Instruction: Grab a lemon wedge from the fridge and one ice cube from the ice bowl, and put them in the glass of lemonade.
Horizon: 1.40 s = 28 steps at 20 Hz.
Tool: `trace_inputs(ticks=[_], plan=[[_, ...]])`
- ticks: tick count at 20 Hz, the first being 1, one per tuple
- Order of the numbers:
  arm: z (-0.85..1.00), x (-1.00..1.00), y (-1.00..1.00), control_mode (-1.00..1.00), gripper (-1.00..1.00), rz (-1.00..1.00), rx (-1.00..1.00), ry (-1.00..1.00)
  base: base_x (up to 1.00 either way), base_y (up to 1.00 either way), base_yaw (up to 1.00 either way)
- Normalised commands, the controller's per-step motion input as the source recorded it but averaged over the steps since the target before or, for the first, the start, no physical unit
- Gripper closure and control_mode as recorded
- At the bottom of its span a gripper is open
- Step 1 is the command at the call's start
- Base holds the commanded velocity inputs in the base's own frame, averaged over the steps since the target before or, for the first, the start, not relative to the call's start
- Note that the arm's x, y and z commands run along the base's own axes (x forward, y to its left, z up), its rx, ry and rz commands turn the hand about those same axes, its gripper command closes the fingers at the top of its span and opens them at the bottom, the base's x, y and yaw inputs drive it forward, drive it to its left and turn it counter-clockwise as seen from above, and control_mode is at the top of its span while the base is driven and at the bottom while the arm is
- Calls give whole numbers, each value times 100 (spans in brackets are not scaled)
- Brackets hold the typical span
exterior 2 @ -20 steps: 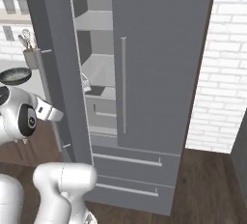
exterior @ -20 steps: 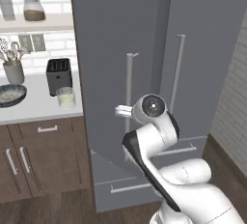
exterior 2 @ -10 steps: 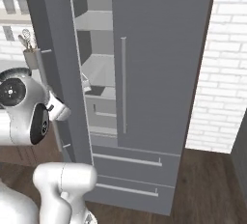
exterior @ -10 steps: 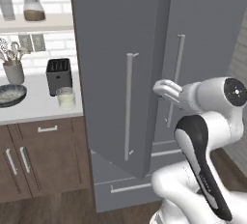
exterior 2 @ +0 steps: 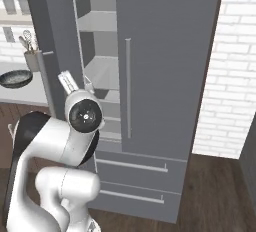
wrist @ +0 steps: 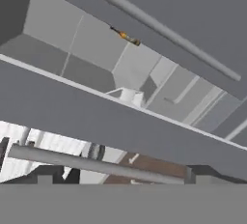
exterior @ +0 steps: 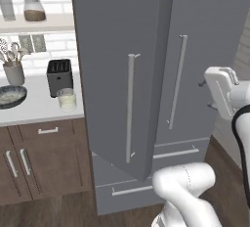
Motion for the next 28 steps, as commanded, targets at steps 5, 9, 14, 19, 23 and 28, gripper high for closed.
trace_inputs(ticks=[5,9,14,19,23,28], plan=[[-22,26,-5,-100,-100,-13,32,3,0,0,0],[-20,19,0,-100,-100,-16,34,11,0,0,0],[-13,23,-1,-100,-100,-7,24,16,0,0,0],[-23,45,0,-100,-100,11,4,15,0,0,0],[-29,55,0,-100,-100,21,0,10,0,0,0],[-24,59,3,-100,-100,11,0,2,0,0,0]])
